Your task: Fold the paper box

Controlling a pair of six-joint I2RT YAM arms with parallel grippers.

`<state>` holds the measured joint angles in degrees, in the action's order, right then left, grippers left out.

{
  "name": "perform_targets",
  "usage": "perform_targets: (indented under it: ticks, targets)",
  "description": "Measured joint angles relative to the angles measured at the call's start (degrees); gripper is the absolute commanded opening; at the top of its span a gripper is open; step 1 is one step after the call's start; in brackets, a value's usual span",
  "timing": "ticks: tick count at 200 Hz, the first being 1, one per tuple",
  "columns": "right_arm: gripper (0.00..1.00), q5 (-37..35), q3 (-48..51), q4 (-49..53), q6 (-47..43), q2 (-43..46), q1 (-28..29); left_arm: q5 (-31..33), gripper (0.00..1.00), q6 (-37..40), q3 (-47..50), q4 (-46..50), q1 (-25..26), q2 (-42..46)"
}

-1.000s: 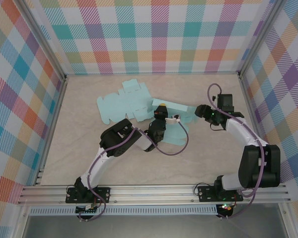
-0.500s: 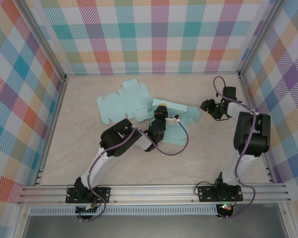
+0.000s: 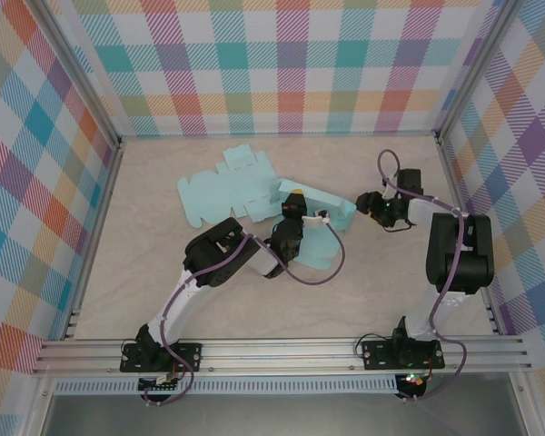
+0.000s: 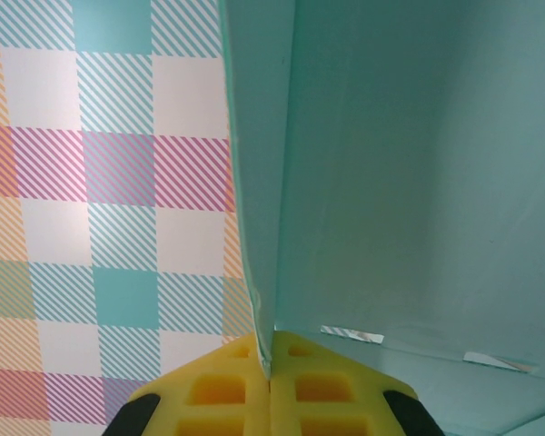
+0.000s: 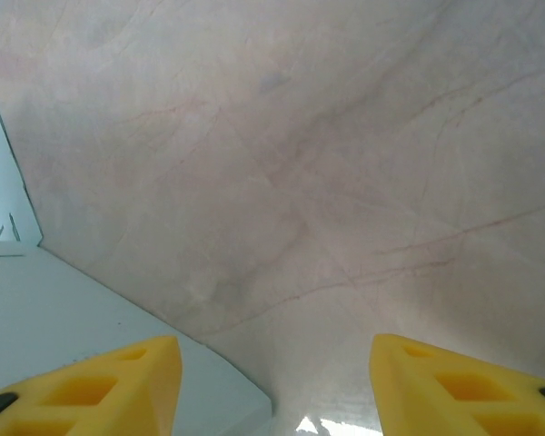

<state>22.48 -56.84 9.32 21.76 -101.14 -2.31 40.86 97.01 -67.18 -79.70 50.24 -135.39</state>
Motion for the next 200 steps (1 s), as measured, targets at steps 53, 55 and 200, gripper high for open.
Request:
perform_targets:
  ticks: [53, 55, 200]
  targets:
    - [0.62, -1.2, 3.63, -0.33, 0.37, 3.34, 2.49, -0.33, 0.0, 0.35, 0.0, 0.02, 0.02, -0.15]
    - [0.63, -1.22, 3.85, -0.31, 0.42, 3.58, 2.58, -0.33, 0.0, 0.35, 0.0, 0.02, 0.02, -0.15]
    - [0.64, -1.11, 12.35, -4.33, 2.16, 9.86, 7.91, -0.52, 0.0, 0.66, 0.0, 0.0, 0.02, -0.2]
